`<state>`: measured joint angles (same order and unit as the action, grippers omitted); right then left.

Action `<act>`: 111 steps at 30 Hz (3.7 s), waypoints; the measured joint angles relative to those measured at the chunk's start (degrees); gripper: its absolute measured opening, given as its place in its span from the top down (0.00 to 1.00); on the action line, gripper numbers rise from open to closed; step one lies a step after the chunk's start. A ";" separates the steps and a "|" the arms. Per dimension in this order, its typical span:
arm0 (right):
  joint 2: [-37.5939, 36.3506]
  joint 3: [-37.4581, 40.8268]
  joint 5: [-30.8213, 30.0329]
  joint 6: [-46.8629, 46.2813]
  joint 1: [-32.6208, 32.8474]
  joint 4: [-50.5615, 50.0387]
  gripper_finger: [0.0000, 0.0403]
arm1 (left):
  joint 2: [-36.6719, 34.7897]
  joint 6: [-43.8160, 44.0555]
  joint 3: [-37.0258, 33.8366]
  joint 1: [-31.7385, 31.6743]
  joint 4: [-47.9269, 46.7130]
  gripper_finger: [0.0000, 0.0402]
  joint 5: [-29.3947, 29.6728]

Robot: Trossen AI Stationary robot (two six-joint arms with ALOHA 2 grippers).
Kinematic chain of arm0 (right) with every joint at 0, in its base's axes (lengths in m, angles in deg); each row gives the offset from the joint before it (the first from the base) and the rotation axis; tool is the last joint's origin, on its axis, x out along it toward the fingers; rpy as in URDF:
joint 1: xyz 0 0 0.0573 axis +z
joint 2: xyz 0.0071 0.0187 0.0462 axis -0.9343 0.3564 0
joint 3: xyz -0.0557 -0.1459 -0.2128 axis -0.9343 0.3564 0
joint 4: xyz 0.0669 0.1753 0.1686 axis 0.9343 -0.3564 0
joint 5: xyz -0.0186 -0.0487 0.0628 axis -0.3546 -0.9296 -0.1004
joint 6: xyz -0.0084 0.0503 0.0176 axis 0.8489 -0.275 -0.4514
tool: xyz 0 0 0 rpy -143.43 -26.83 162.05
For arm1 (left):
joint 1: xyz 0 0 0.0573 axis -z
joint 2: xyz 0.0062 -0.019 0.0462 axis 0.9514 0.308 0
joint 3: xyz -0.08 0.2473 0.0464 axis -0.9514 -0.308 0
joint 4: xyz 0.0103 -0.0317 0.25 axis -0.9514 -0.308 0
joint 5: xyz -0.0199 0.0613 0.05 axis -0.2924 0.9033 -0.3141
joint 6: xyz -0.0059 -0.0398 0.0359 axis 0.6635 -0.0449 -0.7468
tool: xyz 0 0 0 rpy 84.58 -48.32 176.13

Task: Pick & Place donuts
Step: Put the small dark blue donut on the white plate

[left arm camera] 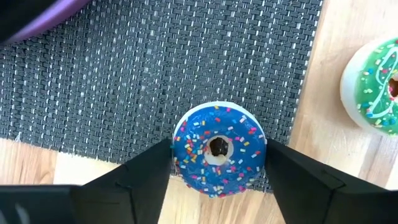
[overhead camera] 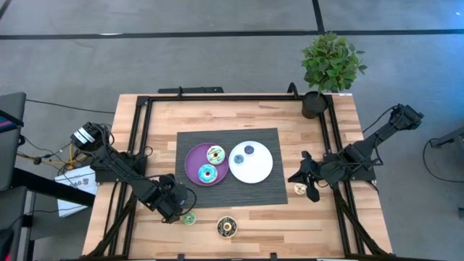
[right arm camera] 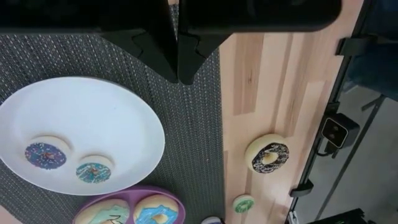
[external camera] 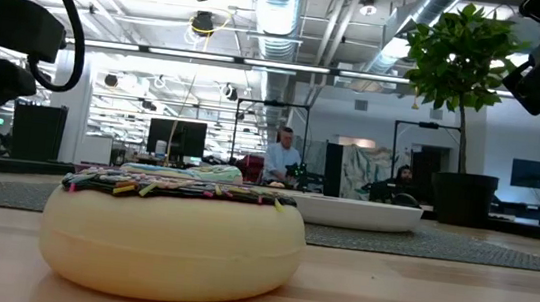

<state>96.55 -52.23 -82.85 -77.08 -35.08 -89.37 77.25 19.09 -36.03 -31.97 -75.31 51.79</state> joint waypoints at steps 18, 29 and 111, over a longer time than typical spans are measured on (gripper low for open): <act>0.00 0.00 0.00 0.02 0.00 0.00 1.00 | -0.02 0.74 0.00 -0.02 0.02 0.54 -0.46; 0.00 -0.02 0.00 0.02 0.00 0.00 1.00 | -0.04 1.74 2.51 -0.02 -2.96 0.54 0.37; 0.02 -0.02 0.00 -2.42 0.00 -0.46 1.00 | 37.62 -50.88 53.20 -36.39 -4.57 0.54 -4.30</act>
<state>96.57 -52.25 -82.85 -79.50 -35.08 -89.83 114.87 -31.79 17.17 -68.36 -79.88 47.50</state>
